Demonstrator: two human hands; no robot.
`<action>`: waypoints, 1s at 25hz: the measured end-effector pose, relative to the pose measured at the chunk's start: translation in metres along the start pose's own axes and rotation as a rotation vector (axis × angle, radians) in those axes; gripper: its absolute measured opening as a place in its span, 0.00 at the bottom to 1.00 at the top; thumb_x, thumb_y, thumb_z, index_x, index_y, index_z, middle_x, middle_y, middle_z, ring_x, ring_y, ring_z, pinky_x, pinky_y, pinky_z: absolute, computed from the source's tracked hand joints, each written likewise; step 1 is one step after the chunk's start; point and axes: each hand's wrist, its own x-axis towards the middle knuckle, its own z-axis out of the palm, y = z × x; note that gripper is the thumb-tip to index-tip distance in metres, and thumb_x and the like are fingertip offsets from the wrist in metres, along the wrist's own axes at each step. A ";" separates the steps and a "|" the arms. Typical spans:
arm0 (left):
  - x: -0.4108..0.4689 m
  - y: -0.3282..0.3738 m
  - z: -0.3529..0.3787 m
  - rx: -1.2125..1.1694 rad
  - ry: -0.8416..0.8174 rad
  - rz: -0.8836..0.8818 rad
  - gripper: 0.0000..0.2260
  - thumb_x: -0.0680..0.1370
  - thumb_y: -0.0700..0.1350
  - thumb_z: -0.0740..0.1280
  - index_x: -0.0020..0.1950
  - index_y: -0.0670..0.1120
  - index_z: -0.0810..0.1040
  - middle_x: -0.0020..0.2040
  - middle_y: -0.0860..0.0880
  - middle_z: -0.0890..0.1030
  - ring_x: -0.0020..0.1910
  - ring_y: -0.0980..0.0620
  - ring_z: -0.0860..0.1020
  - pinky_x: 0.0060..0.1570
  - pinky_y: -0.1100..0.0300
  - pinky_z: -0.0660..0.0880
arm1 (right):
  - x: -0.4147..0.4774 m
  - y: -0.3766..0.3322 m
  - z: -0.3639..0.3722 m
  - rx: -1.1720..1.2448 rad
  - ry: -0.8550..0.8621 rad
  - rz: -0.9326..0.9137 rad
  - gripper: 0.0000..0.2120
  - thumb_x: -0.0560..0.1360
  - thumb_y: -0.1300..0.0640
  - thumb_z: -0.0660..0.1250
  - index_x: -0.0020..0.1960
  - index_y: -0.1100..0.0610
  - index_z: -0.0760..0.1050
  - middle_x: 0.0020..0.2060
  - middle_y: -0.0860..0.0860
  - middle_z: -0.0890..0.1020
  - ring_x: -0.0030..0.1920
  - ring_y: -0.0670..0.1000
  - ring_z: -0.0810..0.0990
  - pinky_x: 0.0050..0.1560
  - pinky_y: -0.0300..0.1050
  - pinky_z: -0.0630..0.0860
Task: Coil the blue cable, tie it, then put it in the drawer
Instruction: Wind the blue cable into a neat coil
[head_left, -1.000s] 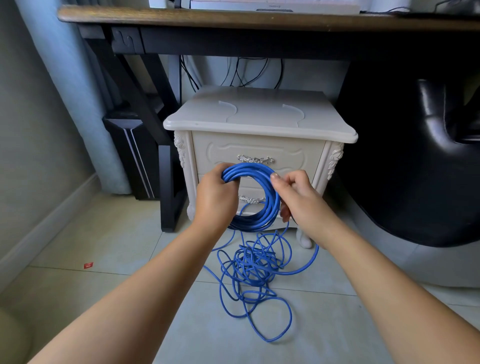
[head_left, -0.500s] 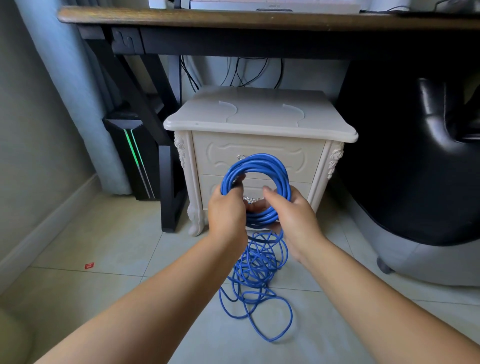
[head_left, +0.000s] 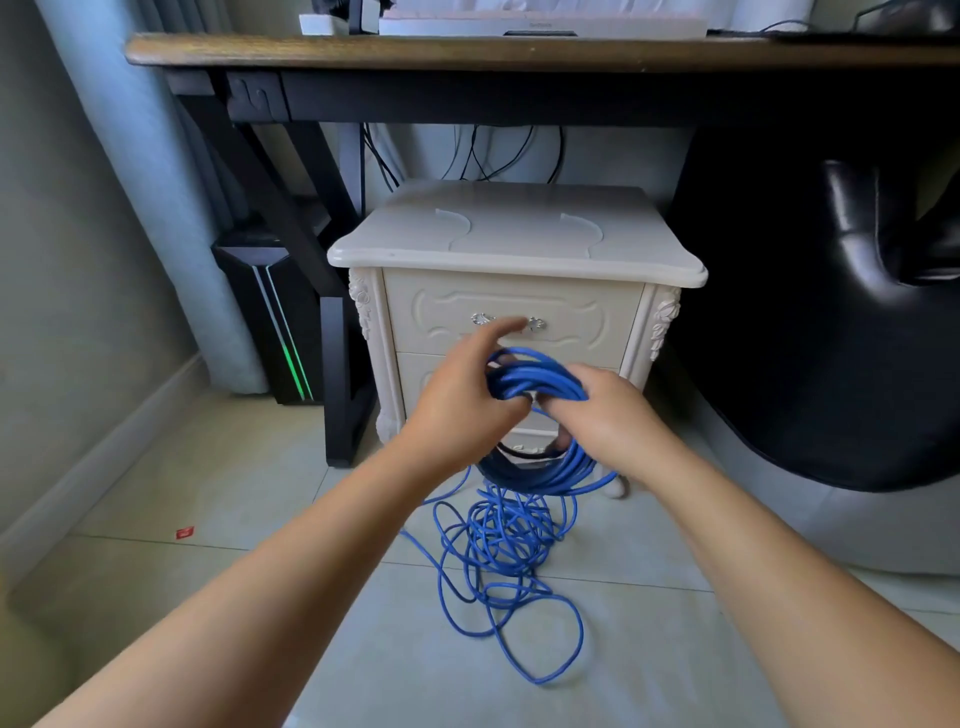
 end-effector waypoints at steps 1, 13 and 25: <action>0.000 0.002 0.001 0.141 -0.051 0.088 0.28 0.73 0.36 0.68 0.70 0.56 0.69 0.55 0.51 0.77 0.50 0.54 0.79 0.51 0.63 0.74 | -0.002 0.001 -0.001 -0.092 -0.020 -0.026 0.03 0.76 0.56 0.64 0.46 0.50 0.76 0.29 0.51 0.81 0.32 0.48 0.84 0.32 0.40 0.74; -0.027 0.024 -0.010 0.207 0.090 -0.188 0.05 0.83 0.47 0.59 0.55 0.46 0.70 0.37 0.47 0.76 0.40 0.41 0.79 0.41 0.48 0.76 | -0.027 -0.024 -0.005 0.126 0.157 -0.054 0.07 0.72 0.53 0.72 0.46 0.47 0.74 0.40 0.51 0.84 0.35 0.51 0.85 0.42 0.52 0.83; -0.031 0.013 0.010 -0.230 0.239 -0.309 0.03 0.82 0.46 0.60 0.52 0.47 0.71 0.33 0.47 0.76 0.29 0.51 0.75 0.27 0.62 0.70 | -0.057 -0.021 0.008 0.153 0.290 0.039 0.11 0.73 0.46 0.66 0.55 0.43 0.71 0.35 0.46 0.78 0.31 0.52 0.76 0.31 0.43 0.70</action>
